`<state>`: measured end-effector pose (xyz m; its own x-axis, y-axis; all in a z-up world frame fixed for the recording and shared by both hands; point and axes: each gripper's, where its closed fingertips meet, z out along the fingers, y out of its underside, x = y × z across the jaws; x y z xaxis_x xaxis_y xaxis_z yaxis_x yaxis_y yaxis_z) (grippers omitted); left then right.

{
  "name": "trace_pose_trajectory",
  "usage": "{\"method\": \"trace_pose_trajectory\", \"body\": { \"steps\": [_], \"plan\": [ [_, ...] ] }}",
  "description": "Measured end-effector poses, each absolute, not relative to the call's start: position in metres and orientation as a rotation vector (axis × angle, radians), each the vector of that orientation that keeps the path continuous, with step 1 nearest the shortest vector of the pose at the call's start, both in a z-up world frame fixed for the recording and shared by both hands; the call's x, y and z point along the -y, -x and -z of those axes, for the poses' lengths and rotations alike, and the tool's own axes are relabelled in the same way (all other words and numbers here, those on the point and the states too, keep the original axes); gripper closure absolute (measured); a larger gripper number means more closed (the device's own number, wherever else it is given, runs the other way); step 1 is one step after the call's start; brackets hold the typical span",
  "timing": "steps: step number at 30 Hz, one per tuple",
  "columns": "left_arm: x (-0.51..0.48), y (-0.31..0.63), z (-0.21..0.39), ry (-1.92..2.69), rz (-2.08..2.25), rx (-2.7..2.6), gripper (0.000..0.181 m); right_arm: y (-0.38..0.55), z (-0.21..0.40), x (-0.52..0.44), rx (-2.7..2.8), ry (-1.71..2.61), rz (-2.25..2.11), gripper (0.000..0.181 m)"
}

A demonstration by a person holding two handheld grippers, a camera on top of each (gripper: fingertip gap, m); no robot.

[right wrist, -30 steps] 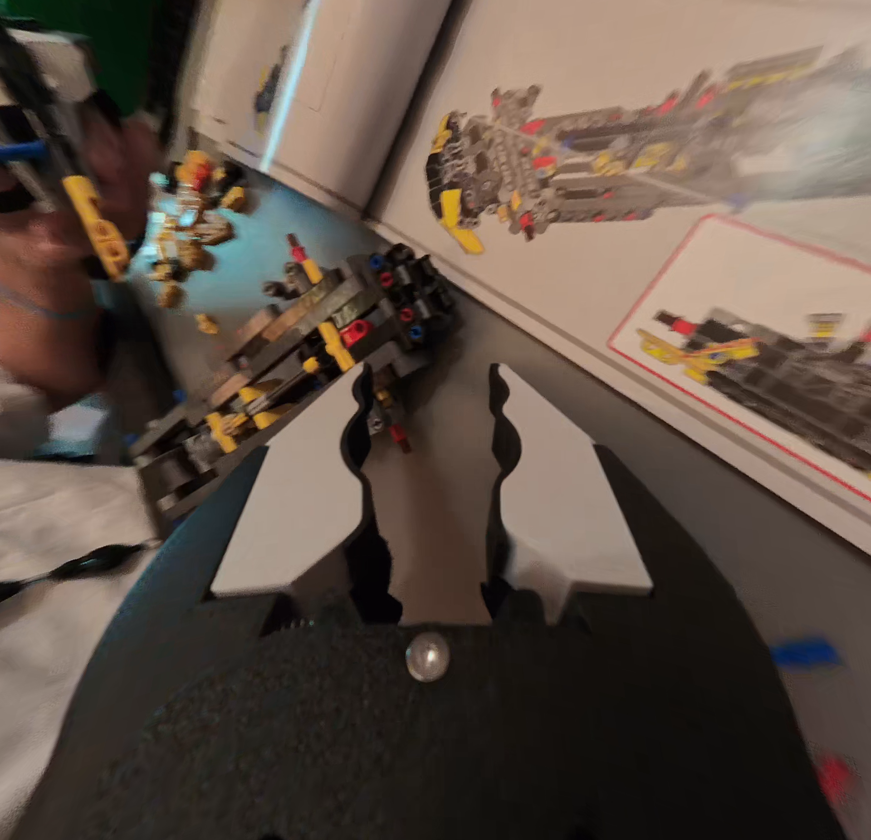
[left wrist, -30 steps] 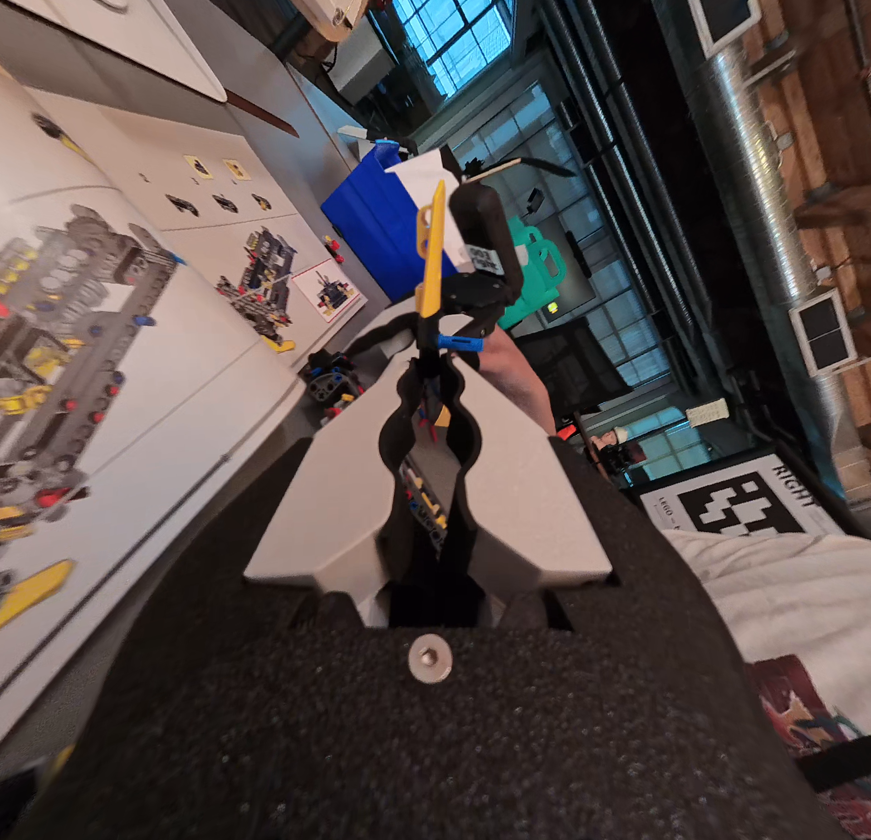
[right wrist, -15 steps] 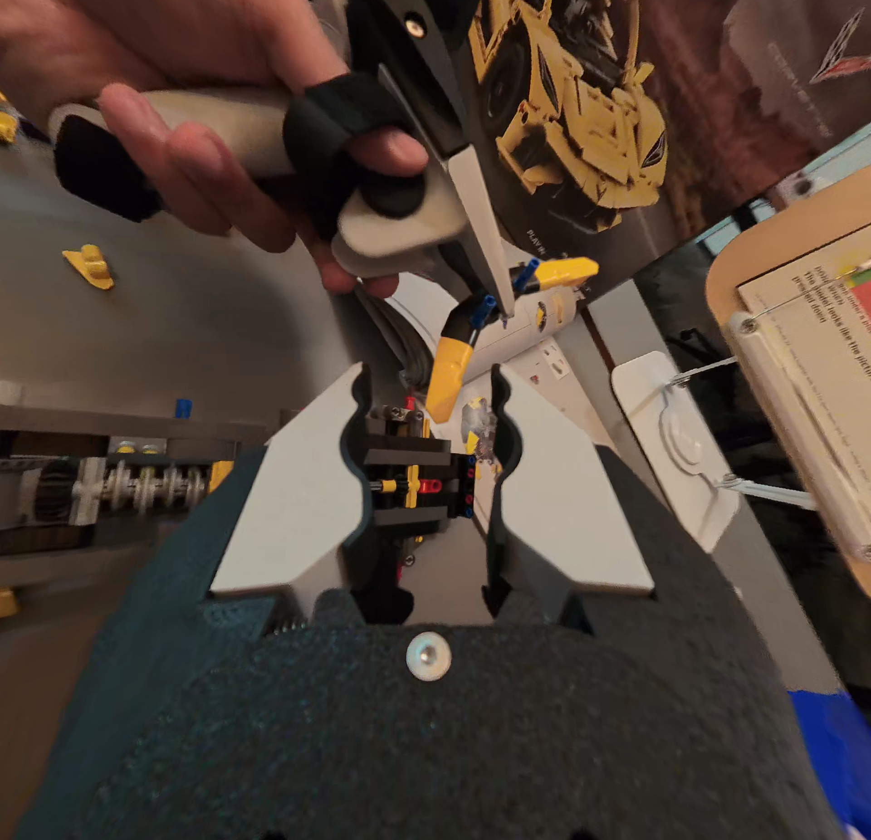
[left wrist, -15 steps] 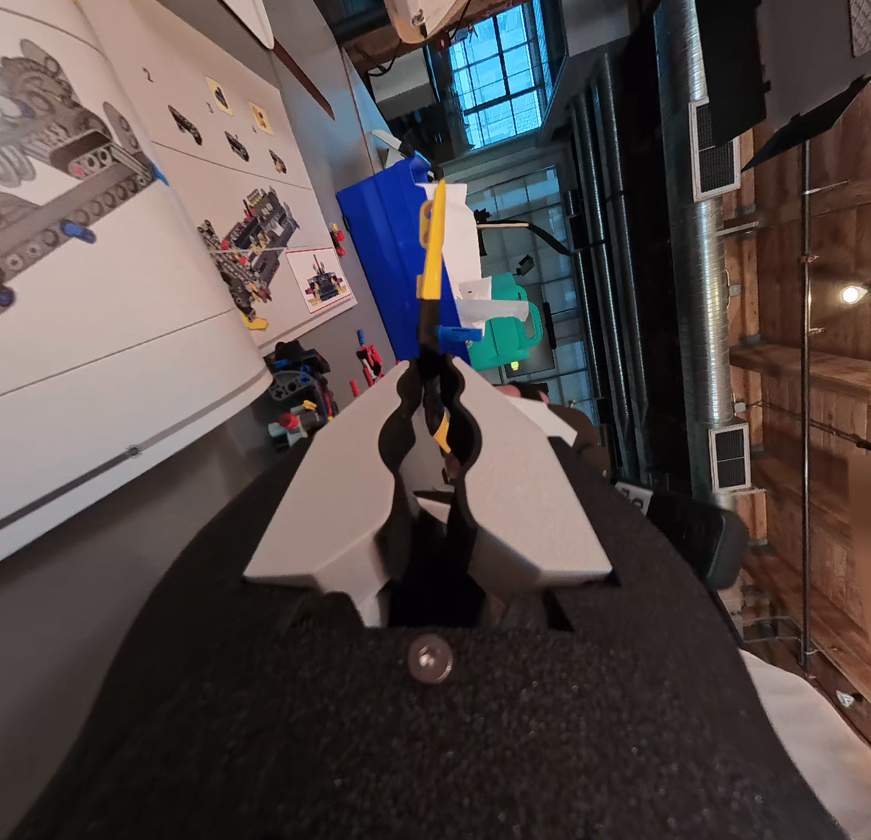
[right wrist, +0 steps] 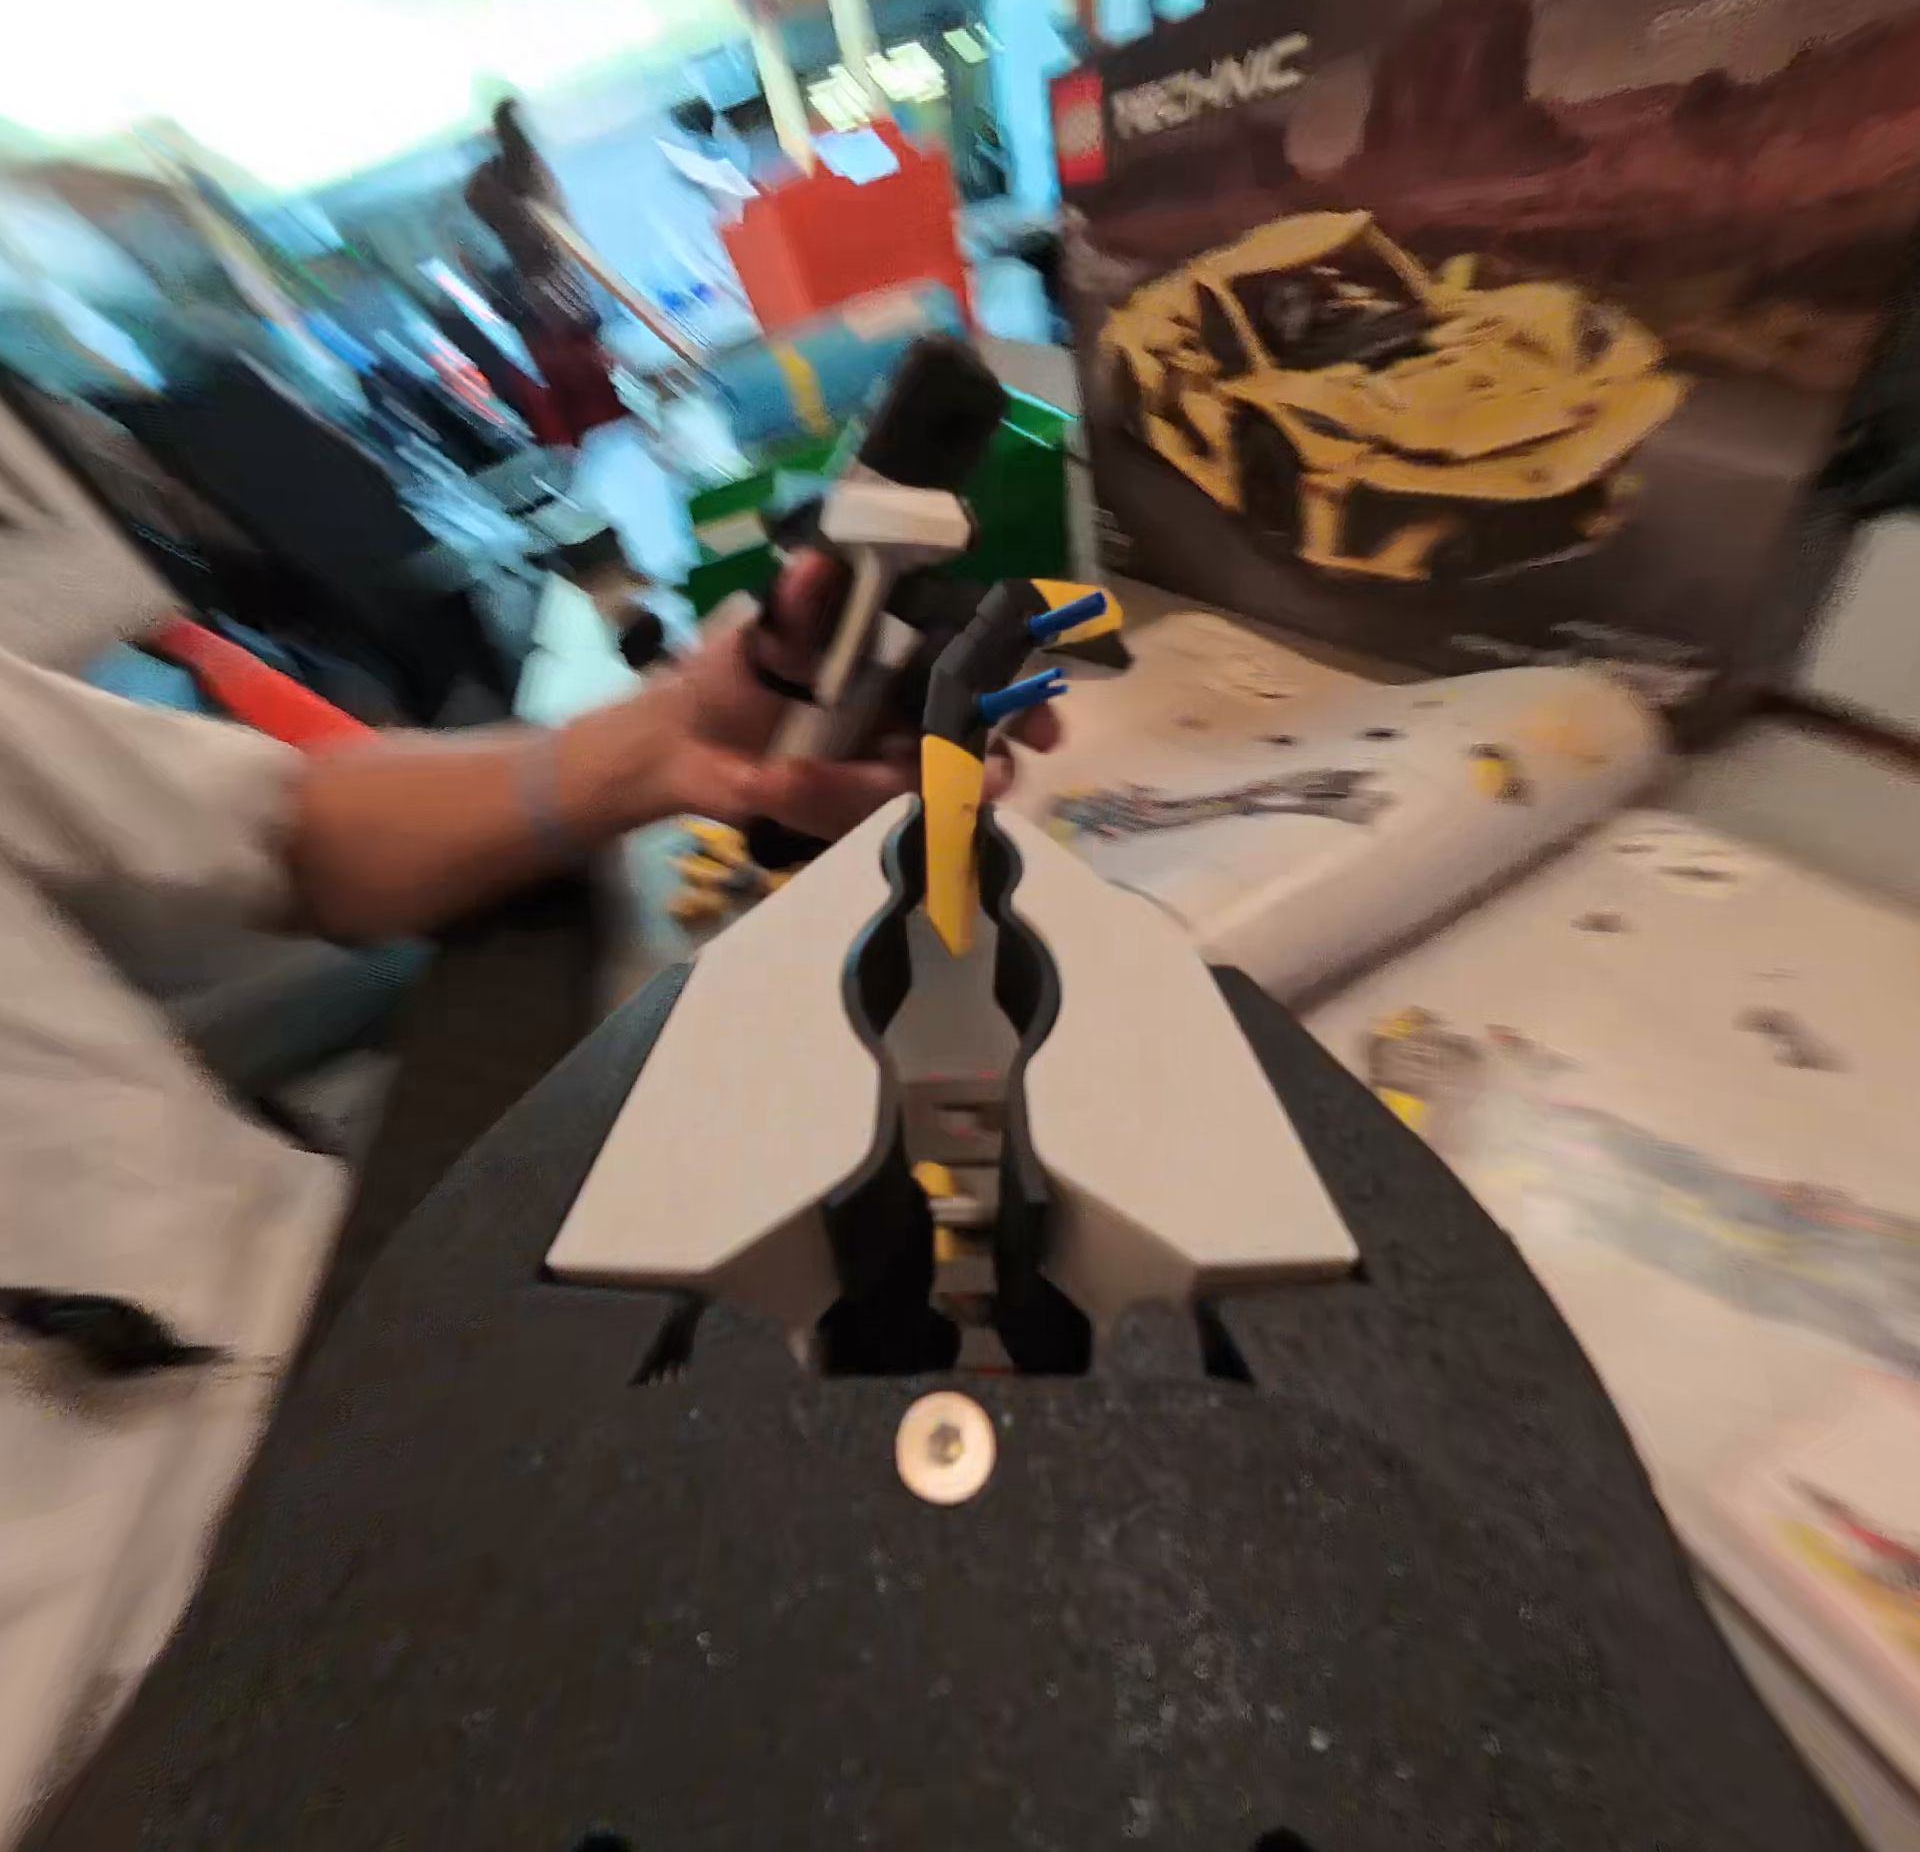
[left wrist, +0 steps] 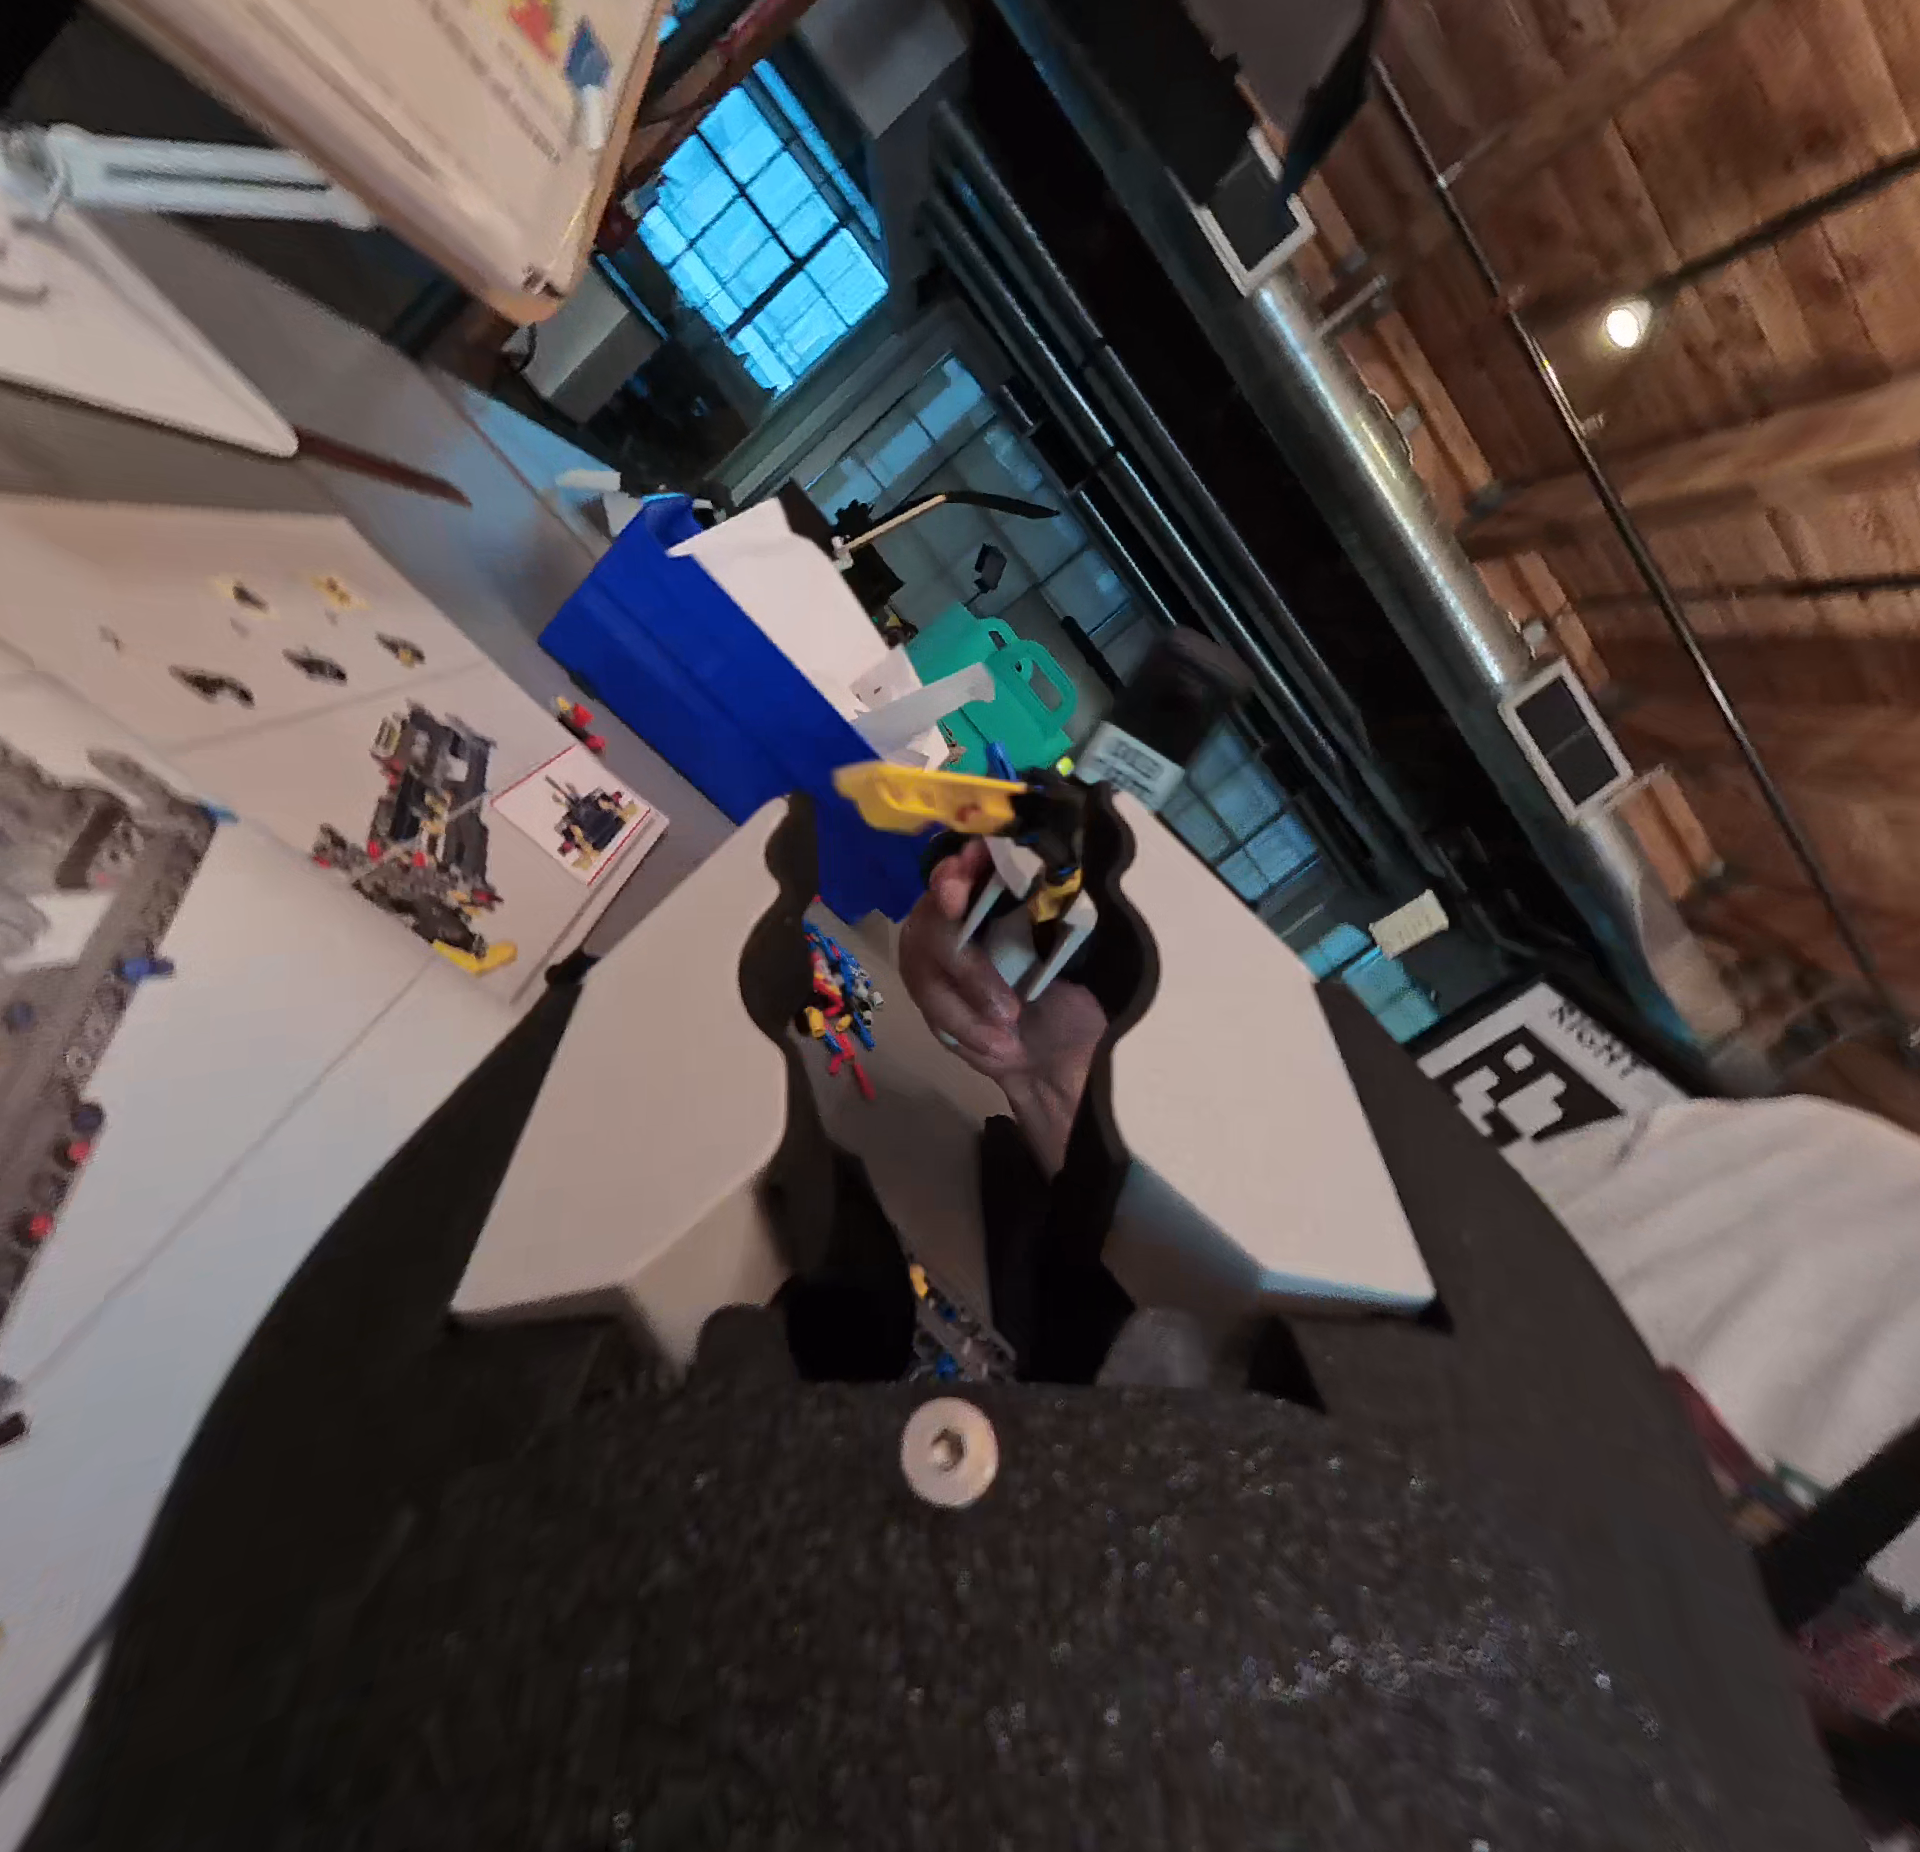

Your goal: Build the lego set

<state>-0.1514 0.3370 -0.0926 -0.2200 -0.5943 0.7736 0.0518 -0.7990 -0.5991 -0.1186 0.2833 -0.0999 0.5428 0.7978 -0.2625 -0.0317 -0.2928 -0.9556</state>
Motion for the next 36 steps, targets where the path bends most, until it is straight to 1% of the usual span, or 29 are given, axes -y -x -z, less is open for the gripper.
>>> {"method": "trace_pose_trajectory", "body": {
  "steps": [2, 5, 7, 8, 9, 11, 14, 17, 18, 20, 23, 26, 29, 31, 32, 33, 34, 36],
  "plan": [
    [-0.33, 0.158, 0.082, 1.522, 2.077, -0.747, 0.134, 0.117, 0.088, -0.274, 0.565, 1.617, -1.275, 0.173],
    [-0.32, 0.16, 0.077, 1.435, 2.032, -0.86, 0.136, 0.118, 0.078, -0.263, 0.532, 1.553, -1.54, 0.174],
    [-0.313, 0.159, 0.075, 1.394, 1.991, -0.91, 0.14, 0.121, 0.081, -0.26, 0.535, 1.568, -1.608, 0.174],
    [-0.31, 0.159, 0.073, 1.376, 1.974, -0.929, 0.159, 0.122, 0.081, -0.261, 0.514, 1.567, -1.641, 0.174],
    [-0.308, 0.16, 0.072, 1.355, 1.956, -0.944, 0.168, 0.12, 0.081, -0.265, 0.477, 1.566, -1.645, 0.174],
    [-0.304, 0.16, 0.072, 1.34, 1.924, -0.991, 0.176, 0.116, 0.085, -0.269, 0.441, 1.586, -1.655, 0.175],
    [-0.306, 0.157, 0.082, 1.416, 1.845, -1.032, 0.177, 0.11, 0.099, -0.279, 0.421, 1.661, -1.52, 0.176],
    [-0.306, 0.155, 0.083, 1.445, 1.859, -1.016, 0.177, 0.107, 0.103, -0.283, 0.448, 1.686, -1.406, 0.174],
    [-0.307, 0.154, 0.087, 1.47, 1.845, -1.017, 0.18, 0.103, 0.111, -0.29, 0.465, 1.728, -1.279, 0.169],
    [-0.31, 0.151, 0.096, 1.536, 1.809, -1.016, 0.18, 0.091, 0.125, -0.303, 0.553, 1.774, -0.897, 0.149],
    [-0.316, 0.147, 0.109, 1.65, 1.797, -0.983, 0.181, 0.089, 0.125, -0.306, 0.729, 1.755, -0.416, 0.145],
    [-0.317, 0.143, 0.122, 1.733, 1.79, -0.975, 0.181, 0.101, 0.126, -0.306, 0.853, 1.756, -0.146, 0.14],
    [-0.314, 0.141, 0.132, 1.793, 1.801, -0.981, 0.181, 0.106, 0.139, -0.31, 0.975, 1.777, 0.089, 0.143],
    [-0.313, 0.139, 0.139, 1.838, 1.793, -0.986, 0.181, 0.109, 0.15, -0.312, 1.028, 1.796, 0.148, 0.148],
    [-0.312, 0.138, 0.142, 1.852, 1.783, -0.999, 0.181, 0.11, 0.153, -0.312, 1.043, 1.801, 0.168, 0.151],
    [-0.31, 0.137, 0.143, 1.852, 1.788, -1.003, 0.181, 0.111, 0.154, -0.311, 1.057, 1.796, 0.181, 0.161],
    [-0.309, 0.136, 0.143, 1.851, 1.796, -0.998, 0.181, 0.112, 0.153, -0.31, 1.065, 1.778, 0.203, 0.167],
    [-0.308, 0.135, 0.144, 1.855, 1.796, -1.003, 0.181, 0.11, 0.156, -0.31, 1.086, 1.784, 0.254, 0.167]
  ]
}}
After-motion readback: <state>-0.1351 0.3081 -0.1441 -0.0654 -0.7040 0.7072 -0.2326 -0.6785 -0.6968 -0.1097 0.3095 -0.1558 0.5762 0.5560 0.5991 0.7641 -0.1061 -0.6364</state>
